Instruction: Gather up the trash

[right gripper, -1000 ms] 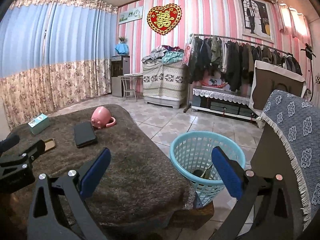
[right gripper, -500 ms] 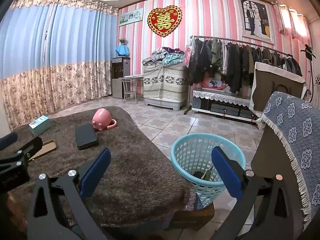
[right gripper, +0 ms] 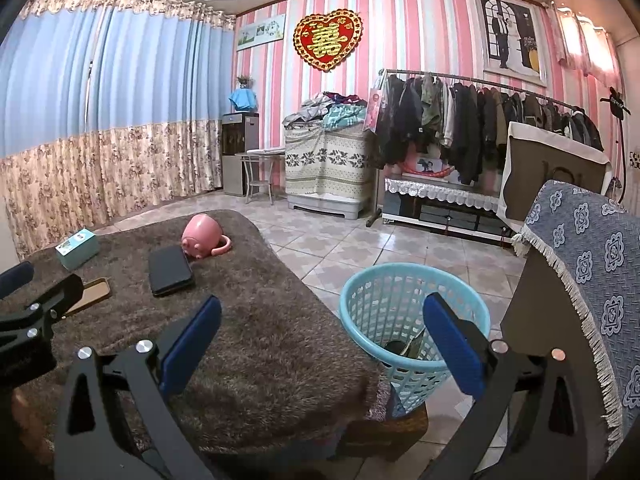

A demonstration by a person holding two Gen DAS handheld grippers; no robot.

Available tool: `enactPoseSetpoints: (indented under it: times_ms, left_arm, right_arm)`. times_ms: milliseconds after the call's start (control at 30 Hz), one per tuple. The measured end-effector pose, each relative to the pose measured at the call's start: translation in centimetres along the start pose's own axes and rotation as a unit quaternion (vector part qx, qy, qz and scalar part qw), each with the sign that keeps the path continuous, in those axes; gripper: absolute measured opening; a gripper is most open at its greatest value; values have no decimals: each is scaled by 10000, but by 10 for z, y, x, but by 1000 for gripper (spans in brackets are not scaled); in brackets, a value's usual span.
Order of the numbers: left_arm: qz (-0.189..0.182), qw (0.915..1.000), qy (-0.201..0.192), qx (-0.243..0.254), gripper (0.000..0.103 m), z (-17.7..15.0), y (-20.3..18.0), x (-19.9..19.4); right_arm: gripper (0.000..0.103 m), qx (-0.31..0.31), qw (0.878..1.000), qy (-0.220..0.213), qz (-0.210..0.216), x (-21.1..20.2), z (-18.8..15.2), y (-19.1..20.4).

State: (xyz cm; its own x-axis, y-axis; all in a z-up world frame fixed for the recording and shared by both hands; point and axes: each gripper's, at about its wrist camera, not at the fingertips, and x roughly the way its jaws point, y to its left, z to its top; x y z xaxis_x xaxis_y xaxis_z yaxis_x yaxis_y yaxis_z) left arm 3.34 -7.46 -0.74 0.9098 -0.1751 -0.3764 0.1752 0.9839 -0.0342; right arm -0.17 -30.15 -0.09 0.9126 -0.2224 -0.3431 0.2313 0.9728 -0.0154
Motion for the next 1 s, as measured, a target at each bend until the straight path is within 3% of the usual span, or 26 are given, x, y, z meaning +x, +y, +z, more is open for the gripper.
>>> enactPoseSetpoints:
  times_ms: [1000]
  left_arm:
    - [-7,10000,-13,-34,98,2,1,0]
  right_arm:
    - [99,12,10000,35,-76,6,-7,-3]
